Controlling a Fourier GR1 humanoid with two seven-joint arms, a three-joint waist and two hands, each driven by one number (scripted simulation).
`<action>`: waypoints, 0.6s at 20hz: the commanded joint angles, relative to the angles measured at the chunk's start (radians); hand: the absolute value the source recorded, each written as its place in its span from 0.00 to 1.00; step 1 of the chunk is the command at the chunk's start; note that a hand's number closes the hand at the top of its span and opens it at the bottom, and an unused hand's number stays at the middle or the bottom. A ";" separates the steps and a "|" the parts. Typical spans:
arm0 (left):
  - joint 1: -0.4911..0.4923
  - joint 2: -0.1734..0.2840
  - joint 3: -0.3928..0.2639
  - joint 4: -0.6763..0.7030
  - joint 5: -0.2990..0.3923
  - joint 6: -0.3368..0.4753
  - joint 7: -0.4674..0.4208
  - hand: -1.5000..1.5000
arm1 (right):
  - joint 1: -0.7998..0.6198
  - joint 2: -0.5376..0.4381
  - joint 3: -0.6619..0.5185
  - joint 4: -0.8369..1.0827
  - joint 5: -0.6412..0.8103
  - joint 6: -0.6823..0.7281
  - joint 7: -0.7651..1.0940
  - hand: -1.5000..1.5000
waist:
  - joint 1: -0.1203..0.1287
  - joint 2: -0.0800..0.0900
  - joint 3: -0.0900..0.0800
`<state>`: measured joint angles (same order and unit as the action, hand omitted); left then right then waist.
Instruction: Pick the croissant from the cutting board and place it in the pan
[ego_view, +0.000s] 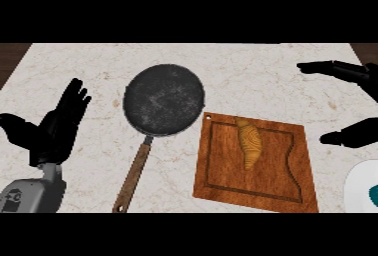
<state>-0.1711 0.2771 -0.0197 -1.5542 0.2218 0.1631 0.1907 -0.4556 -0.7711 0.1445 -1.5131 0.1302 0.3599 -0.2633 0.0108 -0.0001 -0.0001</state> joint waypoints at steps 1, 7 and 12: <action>0.010 0.048 0.057 0.013 0.039 -0.063 -0.013 0.50 | -0.049 0.014 0.084 -0.088 0.093 0.035 0.090 0.00 | -0.002 -0.001 -0.001; -0.026 -0.010 0.011 0.040 -0.015 -0.010 -0.012 0.50 | -0.265 0.054 0.235 0.010 0.266 0.144 0.221 0.00 | 0.014 0.005 -0.001; -0.024 -0.011 0.012 0.023 -0.006 -0.028 -0.004 0.50 | -0.295 0.108 0.355 0.019 0.352 0.254 0.312 0.00 | 0.000 0.002 -0.001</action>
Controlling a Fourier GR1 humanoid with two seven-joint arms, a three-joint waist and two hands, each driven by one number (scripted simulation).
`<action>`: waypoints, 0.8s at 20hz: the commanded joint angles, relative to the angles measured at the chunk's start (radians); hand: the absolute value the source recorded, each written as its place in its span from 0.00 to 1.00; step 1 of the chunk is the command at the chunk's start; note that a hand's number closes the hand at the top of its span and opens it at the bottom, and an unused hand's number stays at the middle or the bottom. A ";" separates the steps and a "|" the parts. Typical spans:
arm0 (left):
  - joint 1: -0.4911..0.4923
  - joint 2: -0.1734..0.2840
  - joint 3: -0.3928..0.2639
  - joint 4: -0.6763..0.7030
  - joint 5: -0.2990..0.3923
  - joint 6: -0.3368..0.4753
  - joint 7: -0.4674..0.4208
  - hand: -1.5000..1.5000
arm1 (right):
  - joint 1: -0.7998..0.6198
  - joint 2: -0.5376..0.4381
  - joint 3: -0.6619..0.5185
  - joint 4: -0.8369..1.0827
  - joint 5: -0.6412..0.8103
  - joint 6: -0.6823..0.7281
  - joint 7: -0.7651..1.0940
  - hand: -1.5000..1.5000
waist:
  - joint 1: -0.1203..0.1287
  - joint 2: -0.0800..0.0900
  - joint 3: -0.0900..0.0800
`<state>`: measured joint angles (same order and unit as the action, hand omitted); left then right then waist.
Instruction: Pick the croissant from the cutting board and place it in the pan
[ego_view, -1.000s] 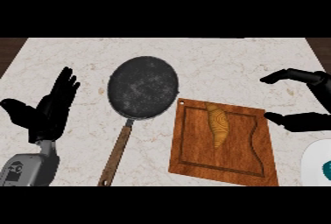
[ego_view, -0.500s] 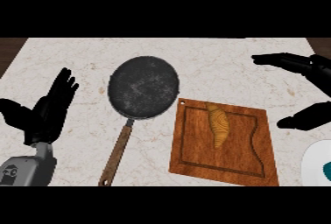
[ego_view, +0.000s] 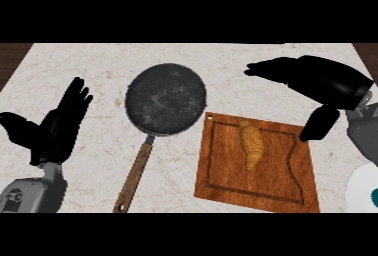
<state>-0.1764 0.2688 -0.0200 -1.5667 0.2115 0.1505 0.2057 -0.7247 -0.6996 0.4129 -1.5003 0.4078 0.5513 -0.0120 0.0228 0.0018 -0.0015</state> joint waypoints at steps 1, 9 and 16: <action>-0.028 -0.025 -0.015 0.030 -0.019 0.012 -0.005 0.50 | -0.057 0.021 0.112 0.063 0.089 0.112 0.043 0.00 | -0.004 0.003 0.000; -0.007 -0.012 0.034 -0.004 -0.026 0.015 0.000 0.50 | 0.001 0.071 0.152 -0.050 0.149 0.295 0.147 0.00 | -0.021 -0.003 0.001; -0.020 0.004 0.057 -0.006 -0.005 -0.017 0.048 0.50 | 0.015 0.020 0.199 -0.158 0.304 0.322 0.155 0.00 | -0.024 -0.003 0.002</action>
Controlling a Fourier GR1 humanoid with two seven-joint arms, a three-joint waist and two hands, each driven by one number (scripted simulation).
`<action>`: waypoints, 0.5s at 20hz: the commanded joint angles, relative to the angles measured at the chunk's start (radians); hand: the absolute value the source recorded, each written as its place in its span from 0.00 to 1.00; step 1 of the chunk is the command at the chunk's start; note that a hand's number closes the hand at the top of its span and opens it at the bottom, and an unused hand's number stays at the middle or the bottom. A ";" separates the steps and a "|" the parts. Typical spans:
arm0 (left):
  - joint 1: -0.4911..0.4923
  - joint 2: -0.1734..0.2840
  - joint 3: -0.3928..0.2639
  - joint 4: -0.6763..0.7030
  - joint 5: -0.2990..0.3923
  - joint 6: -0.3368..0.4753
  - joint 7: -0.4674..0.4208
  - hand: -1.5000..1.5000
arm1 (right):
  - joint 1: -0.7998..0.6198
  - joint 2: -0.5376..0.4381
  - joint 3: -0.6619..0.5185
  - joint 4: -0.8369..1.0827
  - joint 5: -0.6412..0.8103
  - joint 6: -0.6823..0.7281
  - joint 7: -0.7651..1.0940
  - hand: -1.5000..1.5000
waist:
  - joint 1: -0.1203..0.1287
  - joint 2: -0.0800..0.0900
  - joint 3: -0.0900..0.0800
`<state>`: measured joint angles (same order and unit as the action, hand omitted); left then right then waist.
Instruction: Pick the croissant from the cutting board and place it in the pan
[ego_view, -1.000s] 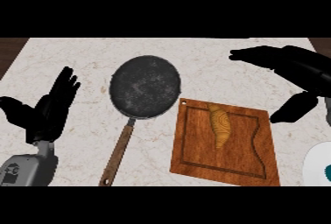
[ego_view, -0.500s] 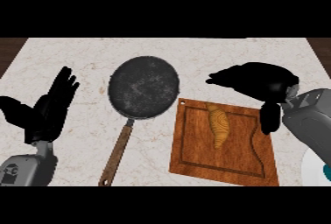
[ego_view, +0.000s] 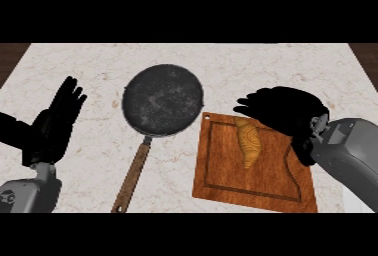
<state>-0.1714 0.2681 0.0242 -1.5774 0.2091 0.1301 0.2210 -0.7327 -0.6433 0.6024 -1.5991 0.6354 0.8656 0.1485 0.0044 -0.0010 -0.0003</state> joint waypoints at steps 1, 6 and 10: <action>-0.053 -0.018 -0.009 0.030 -0.029 0.023 0.022 0.50 | 0.003 0.063 0.026 -0.070 0.090 0.023 0.088 0.00 | -0.007 0.000 0.000; 0.008 -0.040 -0.004 0.002 -0.034 0.000 -0.003 0.50 | 0.103 0.086 0.008 -0.096 0.188 -0.018 0.050 0.00 | -0.004 0.001 0.000; 0.044 -0.026 0.027 -0.001 -0.038 -0.023 -0.039 0.50 | 0.081 0.225 0.028 -0.035 0.232 0.015 0.092 0.00 | 0.002 0.002 0.000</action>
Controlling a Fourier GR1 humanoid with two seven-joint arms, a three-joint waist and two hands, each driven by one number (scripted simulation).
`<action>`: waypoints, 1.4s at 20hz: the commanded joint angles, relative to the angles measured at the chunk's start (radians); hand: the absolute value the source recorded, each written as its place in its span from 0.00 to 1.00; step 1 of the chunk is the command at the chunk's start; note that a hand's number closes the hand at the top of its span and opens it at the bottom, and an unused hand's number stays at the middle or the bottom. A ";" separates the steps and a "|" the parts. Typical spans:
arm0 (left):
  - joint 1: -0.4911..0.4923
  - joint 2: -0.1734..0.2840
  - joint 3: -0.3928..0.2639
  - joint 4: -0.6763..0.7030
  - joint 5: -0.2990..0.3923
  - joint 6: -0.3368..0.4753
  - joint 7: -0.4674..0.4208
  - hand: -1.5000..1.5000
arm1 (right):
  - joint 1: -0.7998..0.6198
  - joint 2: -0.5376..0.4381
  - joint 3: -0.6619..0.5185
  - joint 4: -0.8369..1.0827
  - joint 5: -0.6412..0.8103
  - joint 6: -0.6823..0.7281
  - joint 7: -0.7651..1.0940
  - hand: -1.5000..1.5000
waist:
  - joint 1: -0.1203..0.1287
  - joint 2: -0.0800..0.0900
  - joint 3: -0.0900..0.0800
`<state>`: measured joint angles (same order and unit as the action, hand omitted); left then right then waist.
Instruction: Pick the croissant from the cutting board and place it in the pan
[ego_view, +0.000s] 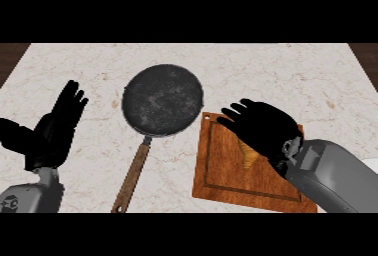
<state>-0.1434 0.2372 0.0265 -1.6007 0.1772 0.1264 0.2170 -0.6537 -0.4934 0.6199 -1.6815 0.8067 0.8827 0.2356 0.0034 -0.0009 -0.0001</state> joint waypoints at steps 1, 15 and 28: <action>0.012 -0.043 -0.039 -0.011 -0.053 0.026 0.010 0.50 | 0.011 0.049 -0.018 0.031 0.064 0.021 -0.027 0.00 | 0.001 0.001 0.000; -0.024 -0.033 0.038 0.001 -0.020 -0.037 0.029 0.50 | 0.033 0.146 -0.039 0.217 0.283 -0.055 -0.100 0.00 | 0.001 0.001 0.000; -0.044 -0.068 0.044 0.060 -0.067 -0.038 -0.018 0.50 | 0.049 0.224 -0.084 0.396 0.425 -0.171 -0.217 0.00 | -0.001 0.001 0.000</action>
<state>-0.1705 0.1892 0.0736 -1.5746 0.1307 0.0821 0.2259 -0.6131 -0.2900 0.5640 -1.3206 1.1970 0.7441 0.0519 0.0049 0.0004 0.0000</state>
